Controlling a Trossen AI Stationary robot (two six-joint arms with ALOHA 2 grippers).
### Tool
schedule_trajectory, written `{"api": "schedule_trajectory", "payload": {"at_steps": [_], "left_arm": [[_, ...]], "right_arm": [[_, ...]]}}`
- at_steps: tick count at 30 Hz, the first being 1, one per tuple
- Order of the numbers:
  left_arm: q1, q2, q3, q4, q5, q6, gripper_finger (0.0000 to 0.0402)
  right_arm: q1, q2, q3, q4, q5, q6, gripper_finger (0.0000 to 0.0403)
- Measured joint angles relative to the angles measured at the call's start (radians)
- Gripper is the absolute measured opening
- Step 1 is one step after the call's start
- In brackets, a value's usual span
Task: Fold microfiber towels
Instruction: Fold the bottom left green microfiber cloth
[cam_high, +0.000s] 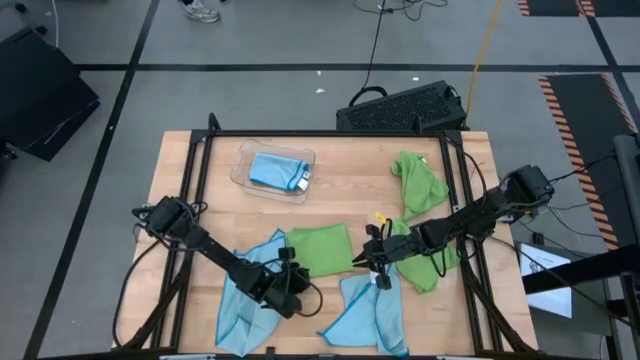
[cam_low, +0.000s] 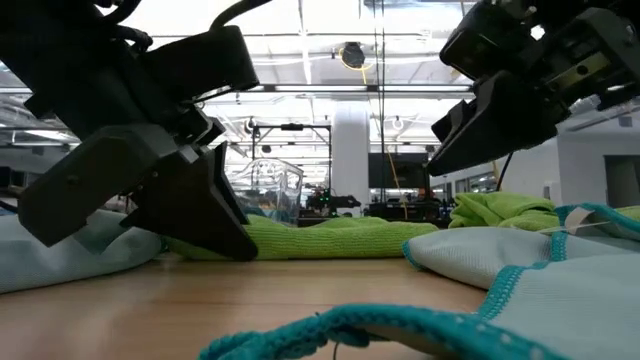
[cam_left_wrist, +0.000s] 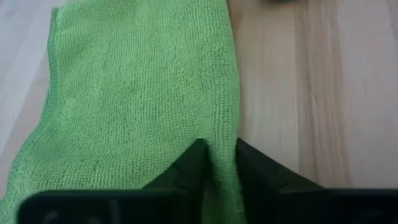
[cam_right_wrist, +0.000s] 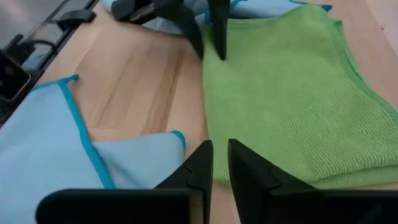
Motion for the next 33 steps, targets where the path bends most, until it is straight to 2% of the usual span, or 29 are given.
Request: {"api": "schedule_trajectory", "payload": {"at_steps": [7,11,16,24,28,33], "left_arm": [[0.001,0.001,-0.002,-0.010,-0.001,0.002,0.0014],[0.001,0.002,-0.002,-0.011,-0.001,-0.003,0.0008],[0.001,-0.007,-0.005,-0.009,-0.005,-0.029,0.0052],[-0.017,-0.133,-0.008,-0.007,-0.036,-0.021,0.0131],[-0.005,-0.183,-0.007,0.025,-0.052,-0.012,0.0147],[0.022,-0.182,-0.007,0.169,-0.050,0.093,0.0149]], "right_arm": [[0.015,0.057,0.000,0.042,0.053,-0.031,0.0104],[0.006,0.097,0.001,0.110,0.053,-0.057,0.0142],[0.007,0.125,0.001,0.135,0.087,-0.116,0.0168],[0.024,0.075,0.001,0.011,0.207,-0.198,0.0168],[0.045,0.057,0.022,-0.067,0.242,-0.262,0.0168],[0.072,0.069,0.146,-0.285,0.312,-0.358,0.0184]]}}
